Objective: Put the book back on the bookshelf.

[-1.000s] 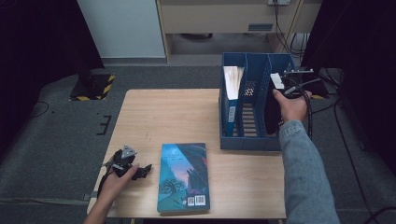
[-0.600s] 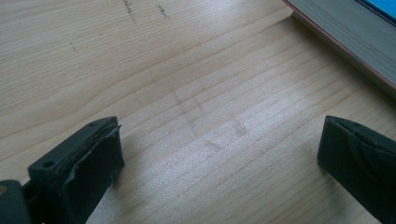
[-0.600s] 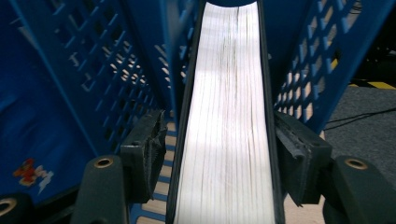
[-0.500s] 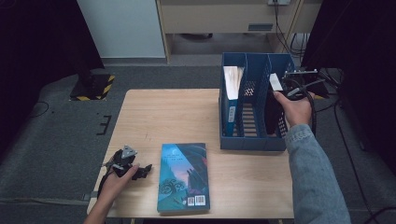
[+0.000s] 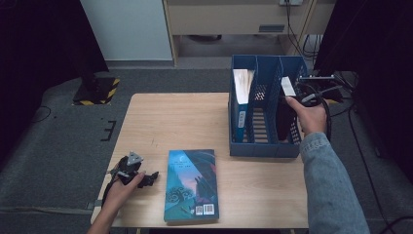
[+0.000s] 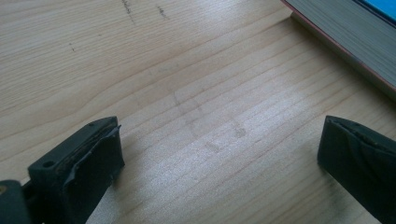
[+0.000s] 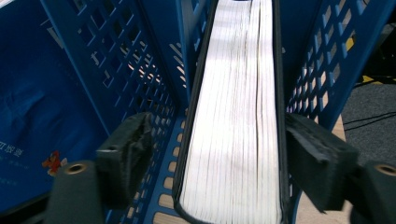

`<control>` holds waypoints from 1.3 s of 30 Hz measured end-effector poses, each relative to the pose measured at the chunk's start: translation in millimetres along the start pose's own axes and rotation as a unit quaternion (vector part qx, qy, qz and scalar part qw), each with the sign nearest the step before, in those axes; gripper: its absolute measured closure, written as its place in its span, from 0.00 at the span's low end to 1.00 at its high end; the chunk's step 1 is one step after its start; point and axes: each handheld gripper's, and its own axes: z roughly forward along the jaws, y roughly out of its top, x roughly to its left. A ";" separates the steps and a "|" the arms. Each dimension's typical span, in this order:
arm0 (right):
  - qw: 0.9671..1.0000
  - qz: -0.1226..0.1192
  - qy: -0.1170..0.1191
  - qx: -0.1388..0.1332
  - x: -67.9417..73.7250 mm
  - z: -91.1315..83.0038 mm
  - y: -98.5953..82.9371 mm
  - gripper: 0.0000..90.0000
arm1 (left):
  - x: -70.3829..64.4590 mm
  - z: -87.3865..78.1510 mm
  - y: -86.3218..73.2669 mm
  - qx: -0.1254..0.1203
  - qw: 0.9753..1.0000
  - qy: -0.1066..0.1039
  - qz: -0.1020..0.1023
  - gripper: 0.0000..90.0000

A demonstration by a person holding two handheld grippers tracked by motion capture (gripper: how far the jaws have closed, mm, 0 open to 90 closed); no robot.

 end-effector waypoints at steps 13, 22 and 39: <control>1.000 -0.011 0.010 -0.026 -1.6 -16.7 -12.2 0.12 | -0.3 0.3 0.2 0.000 1.000 0.000 0.000 0.00; 0.999 -0.017 0.009 -0.034 2.4 -24.2 -18.6 0.10 | -0.5 0.5 0.5 0.000 1.000 0.000 -0.001 0.00; 0.999 -0.031 0.012 -0.038 6.7 -40.1 -47.9 0.09 | -0.9 0.6 0.5 -0.001 1.000 0.000 -0.001 0.00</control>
